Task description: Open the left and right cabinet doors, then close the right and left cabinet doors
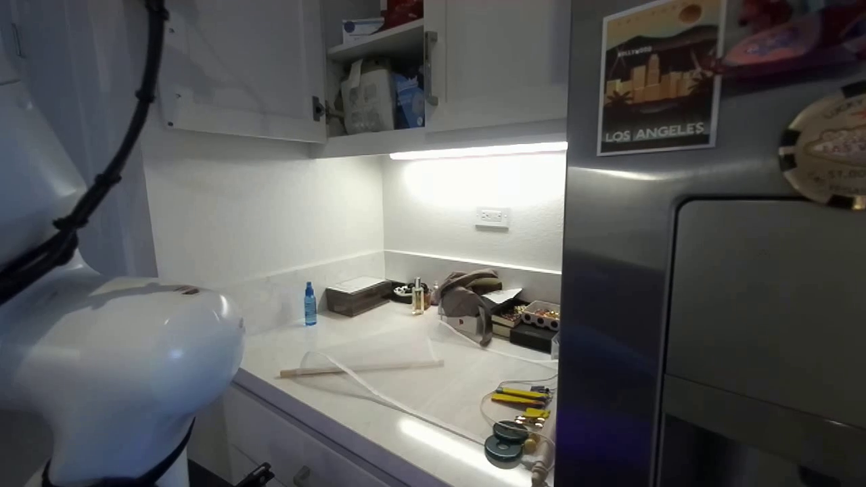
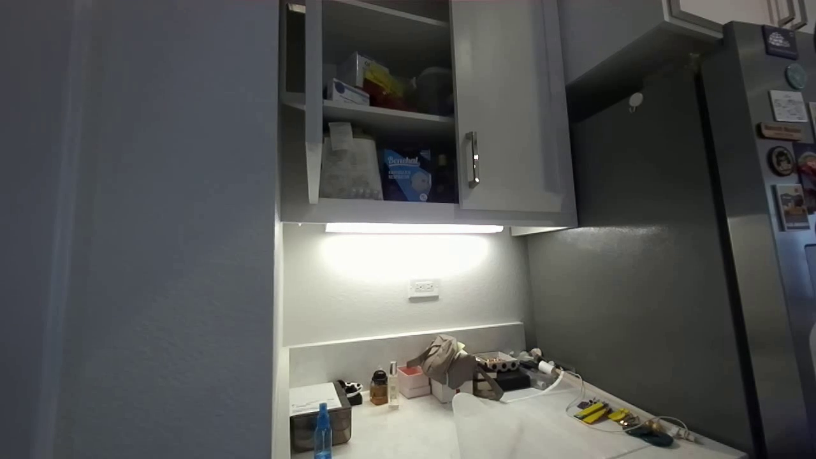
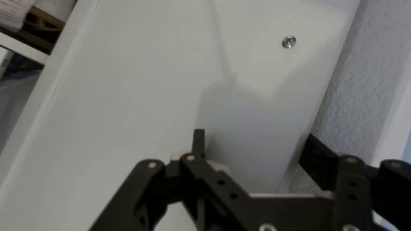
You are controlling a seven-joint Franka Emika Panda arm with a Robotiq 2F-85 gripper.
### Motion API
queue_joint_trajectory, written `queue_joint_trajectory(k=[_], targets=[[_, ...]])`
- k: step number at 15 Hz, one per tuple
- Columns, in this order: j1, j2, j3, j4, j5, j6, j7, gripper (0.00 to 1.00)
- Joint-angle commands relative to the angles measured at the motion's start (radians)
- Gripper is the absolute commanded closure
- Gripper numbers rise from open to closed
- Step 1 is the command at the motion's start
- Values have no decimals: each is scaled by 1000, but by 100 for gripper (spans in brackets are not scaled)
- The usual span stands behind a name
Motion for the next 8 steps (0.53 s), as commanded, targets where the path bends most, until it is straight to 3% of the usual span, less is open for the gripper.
queue_joint_trajectory(k=[1,5,6,7,8], targets=[[-81,-10,84,53,-169,-117,70,53],[-106,-47,113,78,-249,-266,104,61],[-108,-59,111,81,-258,-307,102,30],[-110,-87,100,59,-265,-332,102,17],[-104,-104,86,45,-261,-354,98,16]])
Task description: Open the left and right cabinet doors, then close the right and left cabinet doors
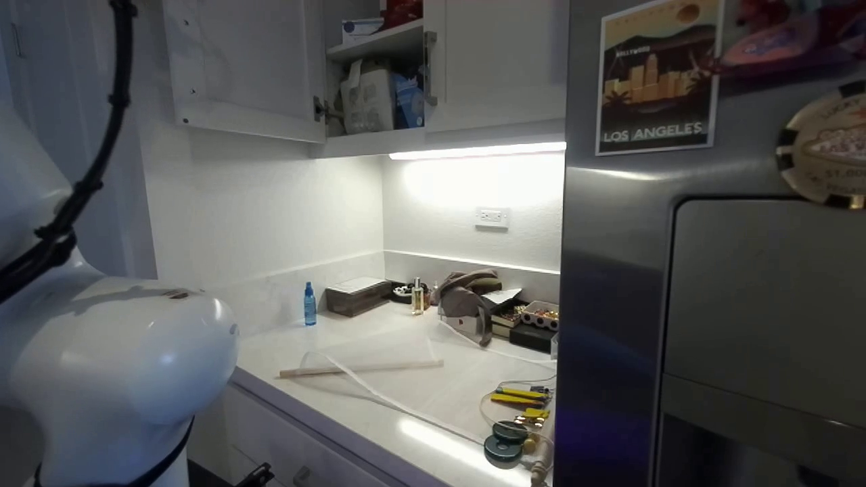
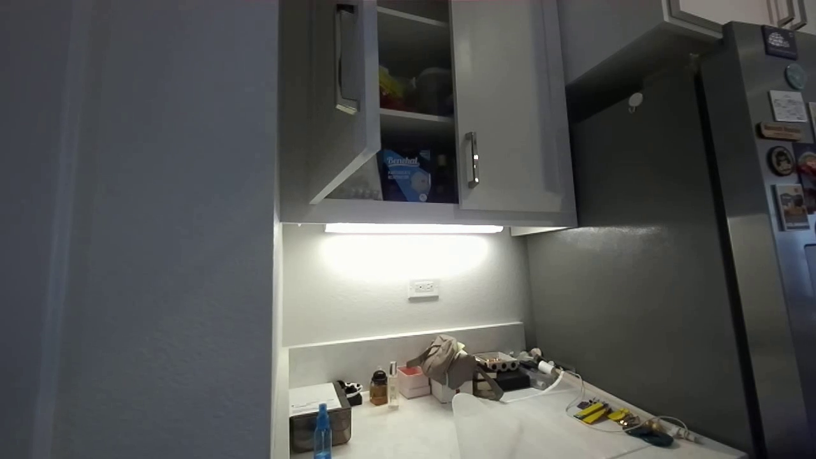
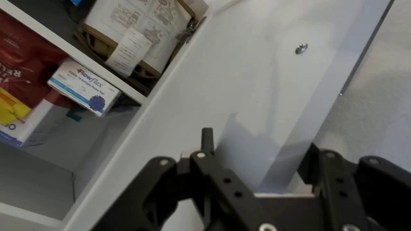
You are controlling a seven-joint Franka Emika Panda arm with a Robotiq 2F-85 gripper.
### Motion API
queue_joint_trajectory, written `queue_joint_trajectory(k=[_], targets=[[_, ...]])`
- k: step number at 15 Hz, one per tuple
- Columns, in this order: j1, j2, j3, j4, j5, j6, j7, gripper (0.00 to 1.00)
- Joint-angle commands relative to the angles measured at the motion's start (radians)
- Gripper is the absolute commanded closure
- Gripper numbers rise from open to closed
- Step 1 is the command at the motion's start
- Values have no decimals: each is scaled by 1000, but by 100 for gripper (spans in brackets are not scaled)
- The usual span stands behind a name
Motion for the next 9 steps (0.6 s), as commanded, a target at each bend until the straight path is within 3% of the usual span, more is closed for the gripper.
queue_joint_trajectory(k=[1,3,9], targets=[[0,-68,-11,-30,-4,-99,-28,8],[7,-101,-38,-67,-9,-106,-55,0],[35,-197,-174,-257,-21,-36,-159,0]])
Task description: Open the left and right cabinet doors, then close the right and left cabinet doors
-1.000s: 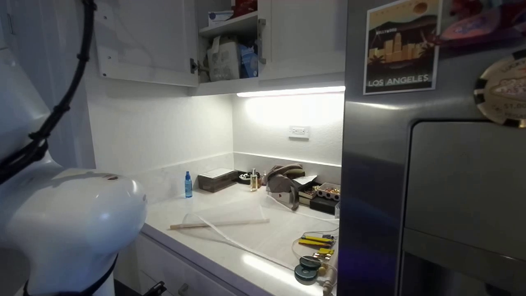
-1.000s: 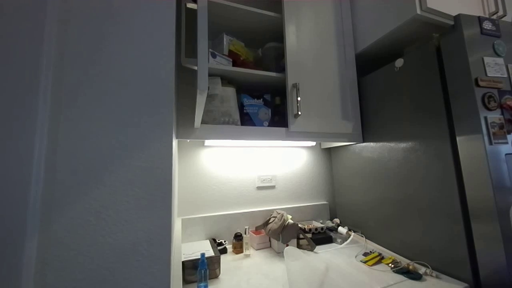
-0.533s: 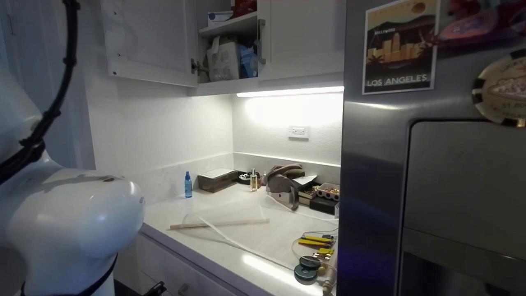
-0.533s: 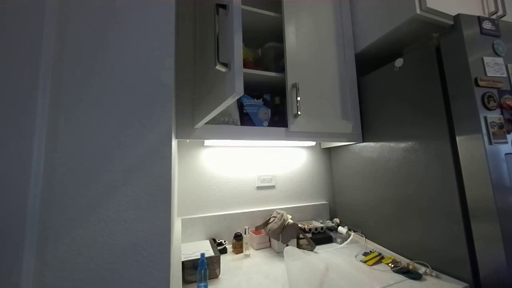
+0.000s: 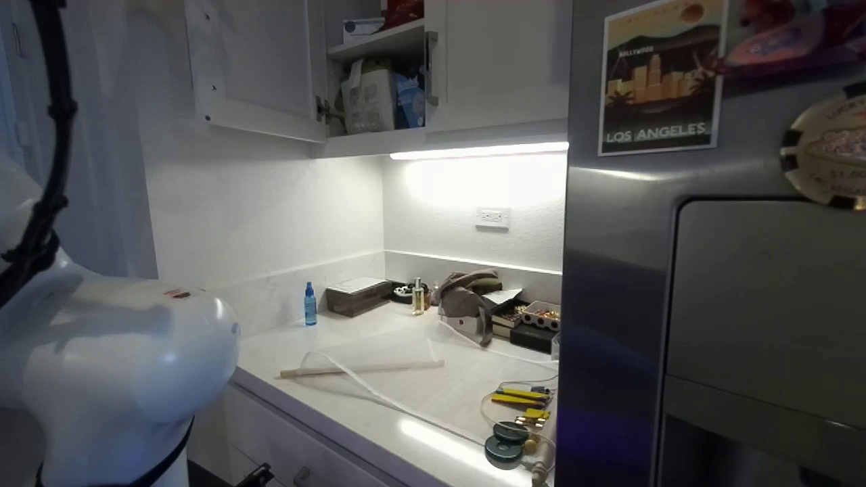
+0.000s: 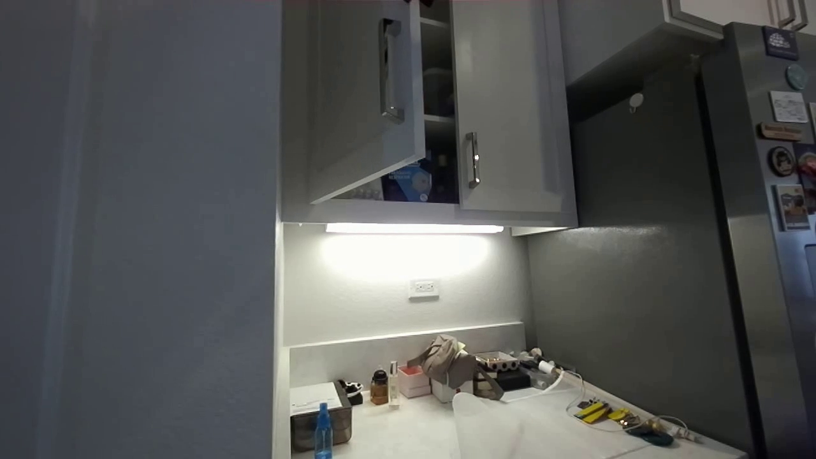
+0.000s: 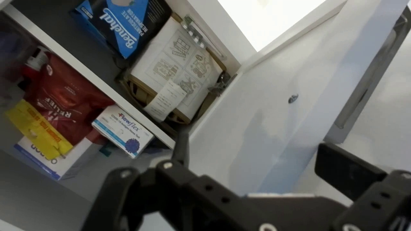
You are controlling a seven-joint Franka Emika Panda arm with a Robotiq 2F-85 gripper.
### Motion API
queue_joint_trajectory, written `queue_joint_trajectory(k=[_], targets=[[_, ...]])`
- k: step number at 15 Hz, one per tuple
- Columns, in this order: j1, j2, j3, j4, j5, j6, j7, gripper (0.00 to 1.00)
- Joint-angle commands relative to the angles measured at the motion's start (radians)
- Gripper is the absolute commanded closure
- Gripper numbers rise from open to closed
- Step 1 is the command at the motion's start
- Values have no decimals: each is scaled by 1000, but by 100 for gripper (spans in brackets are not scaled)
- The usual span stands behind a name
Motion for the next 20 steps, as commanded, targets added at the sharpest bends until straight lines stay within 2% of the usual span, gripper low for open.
queue_joint_trajectory(k=[1,5,9,15,20], targets=[[12,-82,-96,-165,-26,74,-80,0],[-18,-114,-169,-268,-72,158,-134,0],[-66,-123,-207,-324,-158,261,-134,0],[-185,-100,-180,-308,-353,265,-83,0],[-238,-73,-140,-302,-568,251,11,0]])
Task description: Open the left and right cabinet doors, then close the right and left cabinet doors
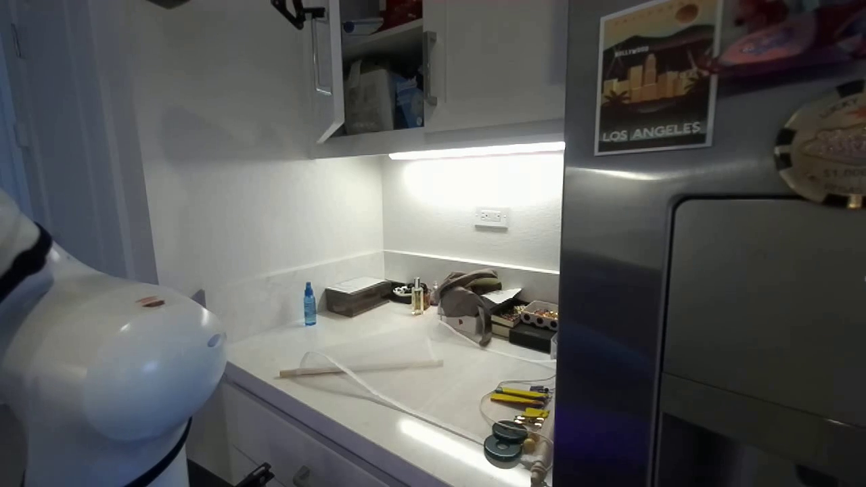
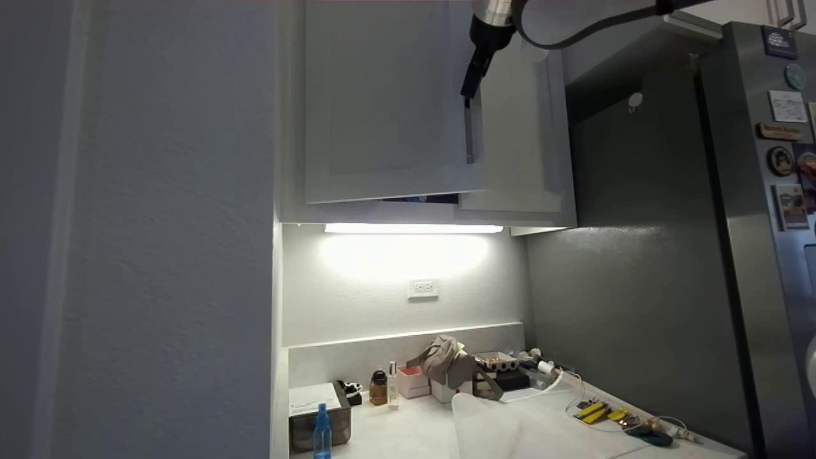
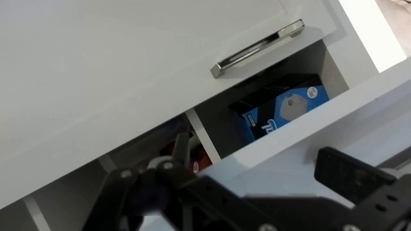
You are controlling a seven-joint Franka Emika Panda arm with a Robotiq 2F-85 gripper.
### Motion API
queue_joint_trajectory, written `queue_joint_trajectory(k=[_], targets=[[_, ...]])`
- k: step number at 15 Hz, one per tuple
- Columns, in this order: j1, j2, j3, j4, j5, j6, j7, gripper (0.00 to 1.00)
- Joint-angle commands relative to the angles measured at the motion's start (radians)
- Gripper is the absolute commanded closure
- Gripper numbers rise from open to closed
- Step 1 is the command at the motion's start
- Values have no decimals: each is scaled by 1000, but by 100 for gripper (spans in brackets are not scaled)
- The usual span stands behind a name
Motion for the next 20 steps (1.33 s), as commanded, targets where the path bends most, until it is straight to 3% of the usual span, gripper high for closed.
queue_joint_trajectory(k=[1,5,12,13,14,20], targets=[[-39,31,42,21,-146,-17,78,0],[14,80,46,76,-194,-61,53,0],[95,167,49,148,-299,26,0,0],[102,177,42,148,-313,31,6,25],[108,186,35,145,-325,34,11,26],[110,224,-11,126,-375,43,33,73]])
